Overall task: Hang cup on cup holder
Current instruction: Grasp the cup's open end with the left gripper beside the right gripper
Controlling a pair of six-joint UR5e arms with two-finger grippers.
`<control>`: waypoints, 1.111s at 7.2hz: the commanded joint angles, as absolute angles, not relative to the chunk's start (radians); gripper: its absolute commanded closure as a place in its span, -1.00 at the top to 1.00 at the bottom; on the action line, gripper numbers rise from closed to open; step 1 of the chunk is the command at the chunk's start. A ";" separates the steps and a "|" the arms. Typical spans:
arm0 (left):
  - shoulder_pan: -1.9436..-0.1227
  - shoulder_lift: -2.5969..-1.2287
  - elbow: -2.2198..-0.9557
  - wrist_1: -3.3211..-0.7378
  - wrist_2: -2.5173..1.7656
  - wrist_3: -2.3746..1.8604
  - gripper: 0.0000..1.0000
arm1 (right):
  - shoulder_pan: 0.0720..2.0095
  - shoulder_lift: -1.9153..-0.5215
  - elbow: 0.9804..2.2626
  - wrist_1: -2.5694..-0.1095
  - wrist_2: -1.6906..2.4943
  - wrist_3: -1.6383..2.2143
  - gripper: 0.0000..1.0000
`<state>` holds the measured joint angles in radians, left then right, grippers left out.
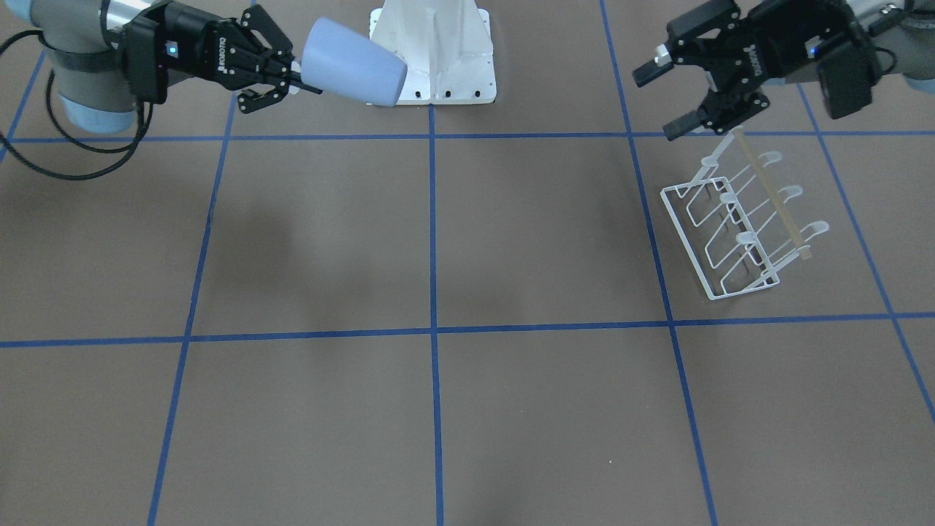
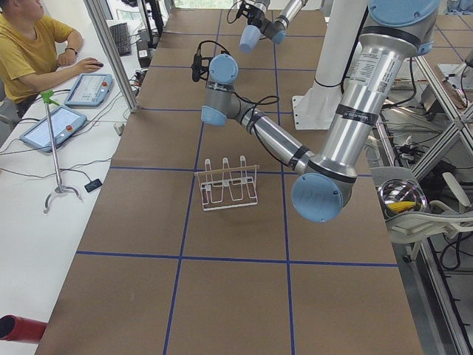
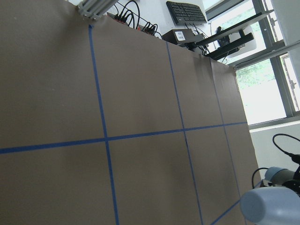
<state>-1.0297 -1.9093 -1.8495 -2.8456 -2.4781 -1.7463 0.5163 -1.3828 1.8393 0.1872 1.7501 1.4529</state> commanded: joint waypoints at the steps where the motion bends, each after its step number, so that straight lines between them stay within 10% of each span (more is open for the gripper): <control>1: -0.927 -1.919 -1.850 -3.026 -2.416 -1.995 0.97 | 0.413 -1.307 1.827 0.261 1.655 1.450 -1.00; 8: -0.703 -1.948 -1.893 -3.158 -2.181 -2.172 0.96 | 0.380 -1.157 1.623 0.436 1.565 1.445 -1.00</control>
<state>-0.7117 -1.9480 -1.8972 -3.1579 -2.1894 -2.1713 0.3807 -1.1664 1.6207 0.4330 1.5661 1.4449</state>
